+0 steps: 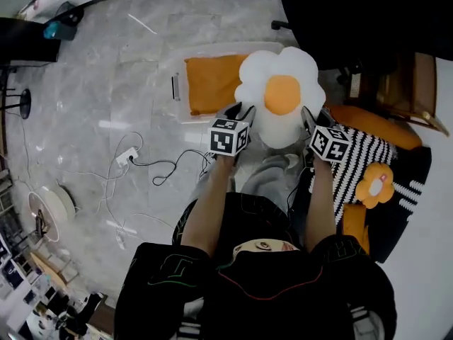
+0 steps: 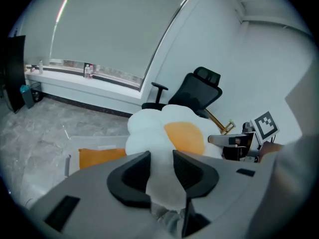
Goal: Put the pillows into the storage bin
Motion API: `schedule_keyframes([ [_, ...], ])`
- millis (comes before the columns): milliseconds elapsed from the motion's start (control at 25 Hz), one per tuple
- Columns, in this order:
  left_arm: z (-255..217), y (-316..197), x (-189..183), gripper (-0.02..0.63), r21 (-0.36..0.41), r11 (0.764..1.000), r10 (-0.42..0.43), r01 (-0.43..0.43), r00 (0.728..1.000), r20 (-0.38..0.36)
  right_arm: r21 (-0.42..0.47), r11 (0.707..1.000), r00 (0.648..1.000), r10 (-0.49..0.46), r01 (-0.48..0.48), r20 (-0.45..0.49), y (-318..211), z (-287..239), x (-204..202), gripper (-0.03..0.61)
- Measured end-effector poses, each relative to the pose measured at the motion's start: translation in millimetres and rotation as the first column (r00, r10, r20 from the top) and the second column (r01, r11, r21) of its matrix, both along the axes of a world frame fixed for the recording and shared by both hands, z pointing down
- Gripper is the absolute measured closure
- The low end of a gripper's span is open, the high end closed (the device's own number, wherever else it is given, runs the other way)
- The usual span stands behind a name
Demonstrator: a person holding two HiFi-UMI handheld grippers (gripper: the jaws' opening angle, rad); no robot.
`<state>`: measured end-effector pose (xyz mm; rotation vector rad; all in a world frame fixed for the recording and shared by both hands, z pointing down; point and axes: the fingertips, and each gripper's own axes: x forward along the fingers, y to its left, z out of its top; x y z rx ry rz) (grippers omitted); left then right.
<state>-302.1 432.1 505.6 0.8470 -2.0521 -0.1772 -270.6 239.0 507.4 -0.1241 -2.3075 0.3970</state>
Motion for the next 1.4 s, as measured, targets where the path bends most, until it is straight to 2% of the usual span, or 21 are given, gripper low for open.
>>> schedule_keyframes([
  [80, -3, 25, -14, 0.445, -0.015, 0.999, -0.043, 0.044, 0.998, 0.036, 0.042, 0.999, 0.999, -0.029, 0.027, 0.041, 17, -5, -22, 0.398],
  [200, 3, 54, -25, 0.304, -0.080, 0.994, -0.073, 0.079, 0.994, 0.076, 0.144, 0.989, 0.998, -0.023, 0.013, 0.062, 25, 1, -40, 0.292],
  [320, 5, 67, -23, 0.289, -0.078, 0.993, -0.087, 0.092, 0.994, 0.062, 0.141, 0.990, 0.998, 0.007, -0.016, 0.065, 30, 2, -35, 0.291],
  [480, 4, 61, -19, 0.351, -0.045, 0.995, -0.087, 0.090, 0.995, 0.055, 0.096, 0.995, 0.999, -0.006, 0.001, 0.050, 40, 6, -17, 0.293],
  [600, 0, 43, -15, 0.444, -0.011, 0.998, -0.063, 0.064, 0.996, 0.061, 0.049, 0.999, 0.999, 0.007, -0.009, 0.047, 36, 8, -1, 0.321],
  [800, -9, 2, -4, 0.557, 0.013, 1.000, 0.003, -0.004, 0.997, 0.078, 0.050, 0.997, 0.994, 0.052, -0.057, 0.096, 9, -6, 22, 0.574],
  [920, -12, -26, 5, 0.616, 0.029, 0.998, 0.055, -0.058, 0.995, 0.083, 0.027, 0.996, 0.991, 0.077, -0.081, 0.113, -6, -11, 36, 0.575],
  [1080, -19, -66, 21, 0.618, 0.078, 0.987, 0.136, -0.142, 0.988, 0.073, -0.008, 0.993, 0.981, 0.120, -0.120, 0.150, -27, -21, 57, 0.576],
  [1240, -29, -115, 40, 0.618, 0.146, 0.957, 0.242, -0.252, 0.967, 0.083, -0.018, 0.983, 0.970, 0.185, -0.185, 0.157, -59, -27, 81, 0.577],
  [1400, -33, -168, 64, 0.618, 0.168, 0.924, 0.334, -0.343, 0.939, 0.084, -0.012, 0.965, 0.954, 0.260, -0.262, 0.152, -101, -33, 112, 0.577],
])
